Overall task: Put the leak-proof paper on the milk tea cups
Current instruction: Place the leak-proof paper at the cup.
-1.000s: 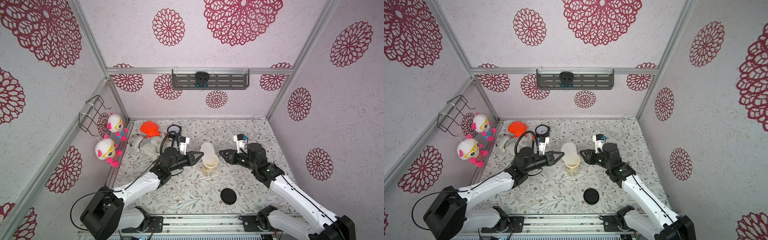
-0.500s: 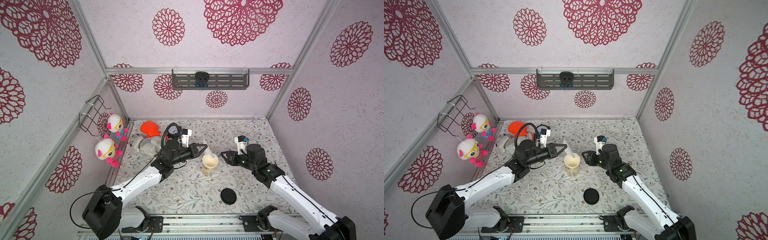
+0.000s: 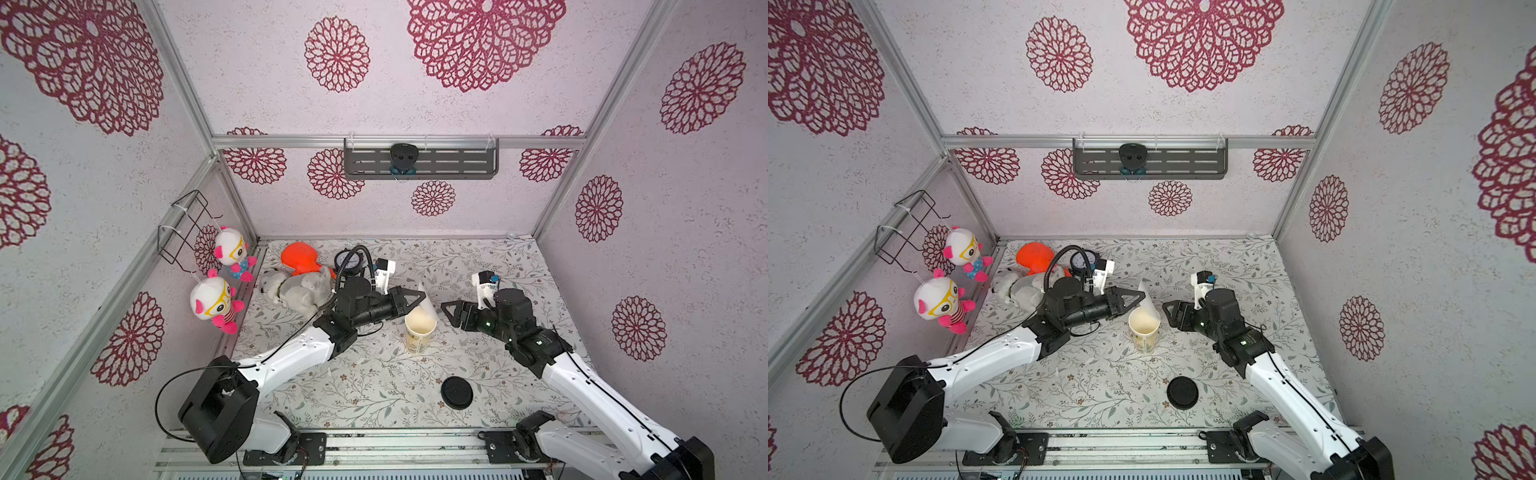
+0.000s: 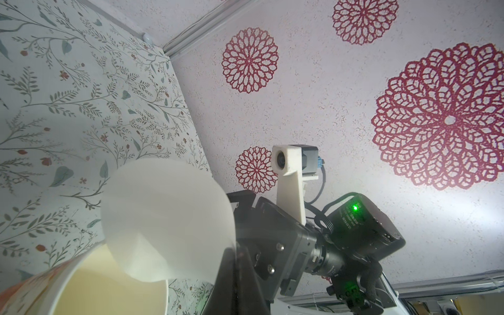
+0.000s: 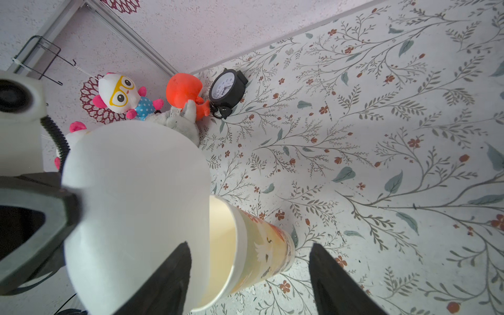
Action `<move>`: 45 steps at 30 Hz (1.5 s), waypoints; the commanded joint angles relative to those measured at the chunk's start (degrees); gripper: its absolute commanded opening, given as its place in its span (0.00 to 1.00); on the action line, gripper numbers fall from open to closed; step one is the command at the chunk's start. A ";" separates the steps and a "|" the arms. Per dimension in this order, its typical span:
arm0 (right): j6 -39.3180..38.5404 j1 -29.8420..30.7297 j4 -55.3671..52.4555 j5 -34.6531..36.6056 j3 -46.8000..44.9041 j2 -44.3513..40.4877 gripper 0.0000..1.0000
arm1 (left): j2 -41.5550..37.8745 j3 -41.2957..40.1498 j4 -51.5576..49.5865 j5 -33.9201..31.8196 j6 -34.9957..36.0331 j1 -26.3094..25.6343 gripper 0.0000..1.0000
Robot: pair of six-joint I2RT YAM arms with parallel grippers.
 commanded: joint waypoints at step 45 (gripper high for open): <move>-4.26 3.59 -1.77 0.50 1.72 5.25 0.94 | -7.01 -11.21 -2.34 -2.15 0.44 1.96 0.00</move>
